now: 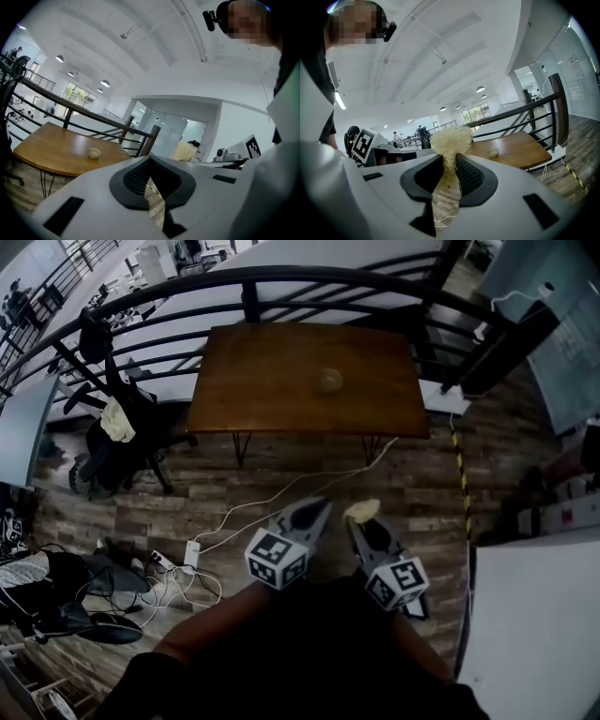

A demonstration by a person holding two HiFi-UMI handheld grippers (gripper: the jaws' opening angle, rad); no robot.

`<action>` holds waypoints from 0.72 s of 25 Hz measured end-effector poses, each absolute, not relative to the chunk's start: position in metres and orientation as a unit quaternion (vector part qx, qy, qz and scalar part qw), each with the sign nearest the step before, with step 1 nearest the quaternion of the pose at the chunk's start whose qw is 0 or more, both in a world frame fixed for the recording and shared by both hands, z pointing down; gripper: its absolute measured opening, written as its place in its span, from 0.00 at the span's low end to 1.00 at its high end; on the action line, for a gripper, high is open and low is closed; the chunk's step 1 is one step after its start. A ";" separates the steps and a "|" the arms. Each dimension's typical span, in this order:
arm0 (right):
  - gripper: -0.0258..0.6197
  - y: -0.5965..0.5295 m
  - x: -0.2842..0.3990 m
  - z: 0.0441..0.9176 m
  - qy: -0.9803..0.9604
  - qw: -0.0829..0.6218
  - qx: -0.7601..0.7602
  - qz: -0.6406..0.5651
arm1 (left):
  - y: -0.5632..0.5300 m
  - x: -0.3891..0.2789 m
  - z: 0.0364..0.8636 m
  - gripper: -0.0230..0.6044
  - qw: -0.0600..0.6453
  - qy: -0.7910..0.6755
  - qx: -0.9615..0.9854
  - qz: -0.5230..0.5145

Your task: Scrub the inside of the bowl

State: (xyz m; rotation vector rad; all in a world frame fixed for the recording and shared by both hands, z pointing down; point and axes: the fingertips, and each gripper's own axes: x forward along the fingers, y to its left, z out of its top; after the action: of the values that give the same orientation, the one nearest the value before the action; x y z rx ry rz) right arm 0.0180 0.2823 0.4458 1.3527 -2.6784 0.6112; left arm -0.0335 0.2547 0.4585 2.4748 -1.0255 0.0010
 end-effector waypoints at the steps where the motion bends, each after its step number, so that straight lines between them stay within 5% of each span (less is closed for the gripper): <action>1: 0.18 0.277 0.015 0.446 -0.874 0.041 0.442 0.200 | 0.251 -0.038 0.458 0.03 0.231 -0.373 0.899 -0.002; 18: 0.18 0.196 0.006 0.454 -0.890 0.040 0.406 0.201 | 0.174 -0.059 0.464 0.03 0.242 -0.411 0.879 -0.011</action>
State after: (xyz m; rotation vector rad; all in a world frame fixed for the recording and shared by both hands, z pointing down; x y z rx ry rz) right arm 0.0058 0.1960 0.4536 1.2447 -2.7293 0.6170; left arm -0.0591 0.1738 0.4641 2.4024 -1.1245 -0.0293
